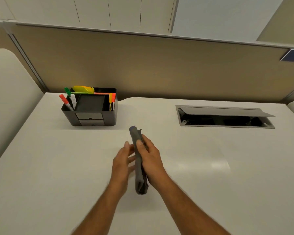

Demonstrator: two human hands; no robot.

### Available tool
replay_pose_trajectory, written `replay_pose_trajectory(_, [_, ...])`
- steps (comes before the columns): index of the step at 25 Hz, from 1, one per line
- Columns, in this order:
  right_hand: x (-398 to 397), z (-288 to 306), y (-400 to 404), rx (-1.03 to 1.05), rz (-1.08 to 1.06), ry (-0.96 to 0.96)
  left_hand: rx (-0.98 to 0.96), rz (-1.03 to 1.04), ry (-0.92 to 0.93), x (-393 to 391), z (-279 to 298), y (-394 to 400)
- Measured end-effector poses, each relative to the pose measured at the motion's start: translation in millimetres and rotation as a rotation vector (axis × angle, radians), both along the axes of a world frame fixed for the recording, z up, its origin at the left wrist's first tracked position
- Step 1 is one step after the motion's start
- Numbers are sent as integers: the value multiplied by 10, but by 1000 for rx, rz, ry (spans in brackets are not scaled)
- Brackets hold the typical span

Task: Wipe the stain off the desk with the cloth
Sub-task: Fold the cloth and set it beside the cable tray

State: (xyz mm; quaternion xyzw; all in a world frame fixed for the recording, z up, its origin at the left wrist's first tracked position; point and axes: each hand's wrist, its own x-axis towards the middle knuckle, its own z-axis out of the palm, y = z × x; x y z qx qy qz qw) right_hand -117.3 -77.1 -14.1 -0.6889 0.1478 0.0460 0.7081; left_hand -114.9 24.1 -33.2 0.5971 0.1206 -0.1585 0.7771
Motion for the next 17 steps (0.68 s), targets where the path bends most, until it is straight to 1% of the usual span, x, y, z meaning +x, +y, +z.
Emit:
replay_pose_trajectory(1, [-52, 37, -25, -15, -17, -3, -148, -91, 54, -91, 55, -150])
replay_pose_trajectory(2, [-88, 57, -58, -12, -43, 12, -224, -159, 76, -145, 67, -227])
replay_pose_trajectory(3, [-126, 80, -126, 6, -75, 31, -217, -218, 64, -172, 73, -252])
replay_pose_trajectory(6, [-272, 166, -490, 41, -175, 102, -118, -340, 10, -198, 132, -301])
replay_pose_trajectory(9, [-367, 147, -782, 108, -159, 173, -34, -427, -11, -247, 222, -473])
replay_pose_trajectory(11, [-409, 145, -954, 208, -188, 160, -6, -442, 7, -270, 276, -600])
replay_pose_trajectory(12, [-418, 151, -1053, 313, -234, 180, -11, -423, 24, -266, 295, -628])
replay_pose_trajectory(14, [-439, 149, -1321, 528, -316, 218, -74, -339, 98, -215, 315, -644])
replay_pose_trajectory(15, [-445, 155, -1458, 590, -315, 206, -122, -306, 143, -172, 316, -634])
replay_pose_trajectory(16, [-446, 170, -1585, 609, -289, 197, -162, -306, 181, -124, 323, -630])
replay_pose_trajectory(17, [-442, 186, -1688, 586, -247, 189, -188, -336, 210, -75, 334, -642])
